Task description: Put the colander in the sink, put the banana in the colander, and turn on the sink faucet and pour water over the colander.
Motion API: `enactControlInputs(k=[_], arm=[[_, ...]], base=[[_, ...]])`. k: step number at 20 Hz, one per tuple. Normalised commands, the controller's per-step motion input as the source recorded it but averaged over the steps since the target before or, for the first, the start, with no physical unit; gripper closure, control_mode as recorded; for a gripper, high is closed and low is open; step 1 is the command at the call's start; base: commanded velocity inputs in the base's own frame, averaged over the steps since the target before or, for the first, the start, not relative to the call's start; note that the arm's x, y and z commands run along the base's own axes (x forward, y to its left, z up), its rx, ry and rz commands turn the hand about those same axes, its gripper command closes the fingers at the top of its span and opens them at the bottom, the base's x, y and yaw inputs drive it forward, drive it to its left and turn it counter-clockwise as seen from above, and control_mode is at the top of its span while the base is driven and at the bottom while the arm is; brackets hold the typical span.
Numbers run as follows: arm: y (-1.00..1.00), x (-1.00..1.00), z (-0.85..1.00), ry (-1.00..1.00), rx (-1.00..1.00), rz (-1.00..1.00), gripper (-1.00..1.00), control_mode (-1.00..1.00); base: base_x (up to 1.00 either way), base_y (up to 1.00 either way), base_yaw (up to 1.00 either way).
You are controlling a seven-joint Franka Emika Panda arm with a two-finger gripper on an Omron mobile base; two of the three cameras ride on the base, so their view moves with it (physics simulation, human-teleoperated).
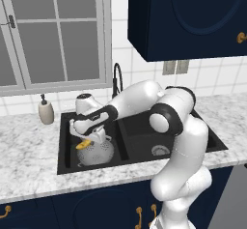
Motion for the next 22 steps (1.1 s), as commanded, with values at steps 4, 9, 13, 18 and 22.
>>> enactControlInputs(k=[4,9,13,18,22], arm=[[-0.16,0.33,-0.30,0.00,-0.15,-0.01,1.00,-1.00],[-0.09,0.28,-0.33,0.00,-0.15,-0.02,1.00,-1.00],[-0.13,0.18,-0.33,0.00,-0.08,0.00,1.00,-1.00],[-0.27,0.06,-0.28,0.01,0.00,0.00,1.00,-1.00],[-0.18,0.00,-0.28,0.00,0.00,0.00,1.00,-1.00]], base=[[0.00,0.00,0.00],[0.00,0.00,0.00],[0.00,0.00,0.00],[0.00,0.00,0.00],[0.00,0.00,0.00]])
